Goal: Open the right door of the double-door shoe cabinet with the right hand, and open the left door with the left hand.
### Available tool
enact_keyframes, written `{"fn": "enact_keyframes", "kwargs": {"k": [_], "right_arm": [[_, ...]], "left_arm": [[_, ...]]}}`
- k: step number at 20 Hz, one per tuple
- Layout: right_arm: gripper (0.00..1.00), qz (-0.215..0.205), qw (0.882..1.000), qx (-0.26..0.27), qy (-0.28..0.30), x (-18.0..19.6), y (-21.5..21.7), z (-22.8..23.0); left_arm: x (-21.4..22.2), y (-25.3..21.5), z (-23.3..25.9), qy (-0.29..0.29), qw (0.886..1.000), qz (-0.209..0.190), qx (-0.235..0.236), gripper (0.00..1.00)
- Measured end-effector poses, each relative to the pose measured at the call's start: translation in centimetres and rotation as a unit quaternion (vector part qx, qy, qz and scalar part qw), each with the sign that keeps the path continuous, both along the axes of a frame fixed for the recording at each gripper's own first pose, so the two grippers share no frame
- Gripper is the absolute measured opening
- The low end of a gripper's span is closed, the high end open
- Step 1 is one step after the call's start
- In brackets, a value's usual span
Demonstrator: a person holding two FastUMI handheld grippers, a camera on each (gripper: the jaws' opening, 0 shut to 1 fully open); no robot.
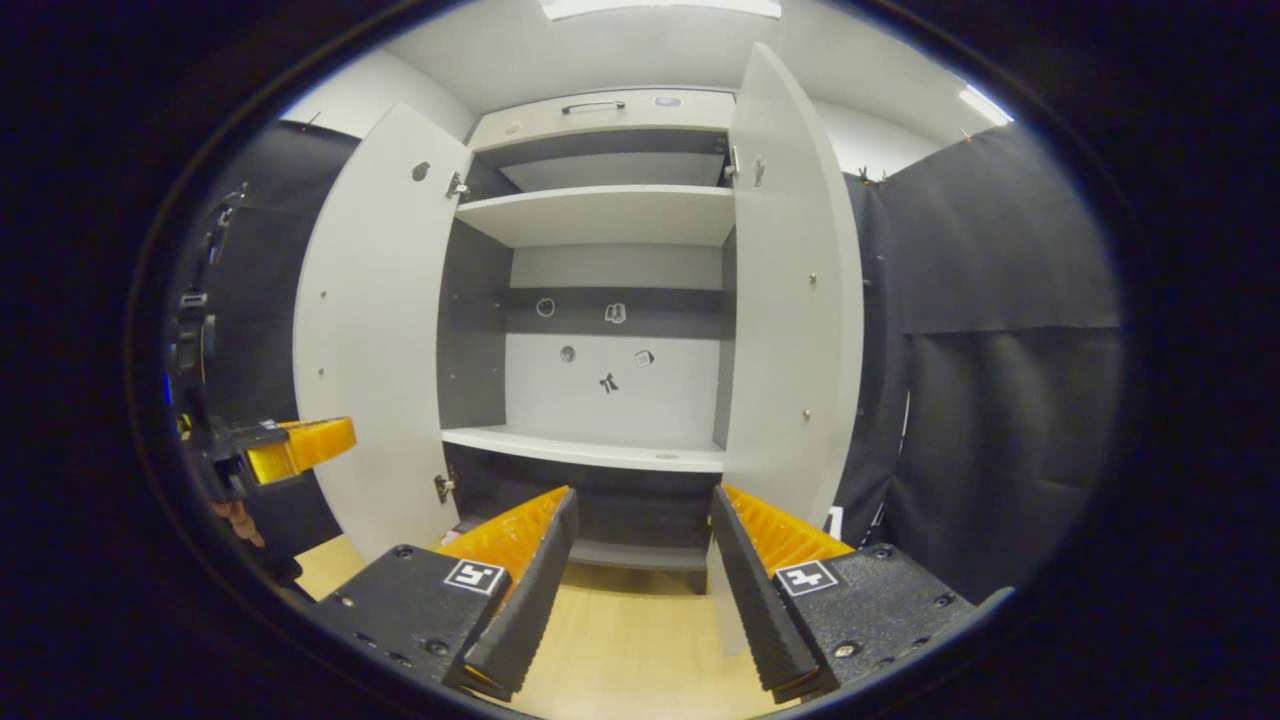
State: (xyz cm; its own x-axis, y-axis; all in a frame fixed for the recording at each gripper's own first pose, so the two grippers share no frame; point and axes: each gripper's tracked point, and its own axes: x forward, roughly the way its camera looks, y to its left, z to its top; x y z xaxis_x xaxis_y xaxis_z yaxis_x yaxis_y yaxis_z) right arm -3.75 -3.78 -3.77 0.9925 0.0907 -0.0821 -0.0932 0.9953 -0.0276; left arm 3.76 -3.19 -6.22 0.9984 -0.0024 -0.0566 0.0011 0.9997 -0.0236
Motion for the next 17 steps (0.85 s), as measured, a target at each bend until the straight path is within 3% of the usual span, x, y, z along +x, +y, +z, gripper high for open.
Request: {"fn": "enact_keyframes", "kwargs": {"k": [3, 5, 6, 9, 11, 17], "right_arm": [[0.84, -0.002, 1.000, 0.003, -0.005, -0.7, -0.5, 0.1], [0.84, -0.004, 1.000, 0.009, -0.006, -0.7, -1.0, 0.1], [0.84, -0.006, 1.000, 0.011, -0.007, -0.7, -1.2, 0.2], [0.84, -0.007, 1.000, 0.019, -0.009, -0.6, -1.5, 0.1], [0.84, -0.005, 1.000, 0.022, -0.010, -0.6, -1.6, 0.0], [0.85, 0.005, 0.999, 0.028, -0.017, -0.6, -1.6, 0.5]], "left_arm": [[0.0, -1.7, 0.3, -0.010, 1.000, -0.015, -0.022, 0.03], [-0.1, -2.2, 0.8, -0.014, 1.000, -0.020, -0.017, 0.16], [0.0, -2.6, 1.1, -0.016, 0.999, -0.026, -0.013, 0.38], [-0.3, -2.9, 1.4, -0.022, 0.999, -0.021, -0.009, 0.78], [-0.3, -2.8, 1.5, -0.021, 1.000, -0.013, -0.003, 0.85], [-0.6, -3.1, 2.0, -0.020, 1.000, -0.010, -0.004, 0.86]]}}
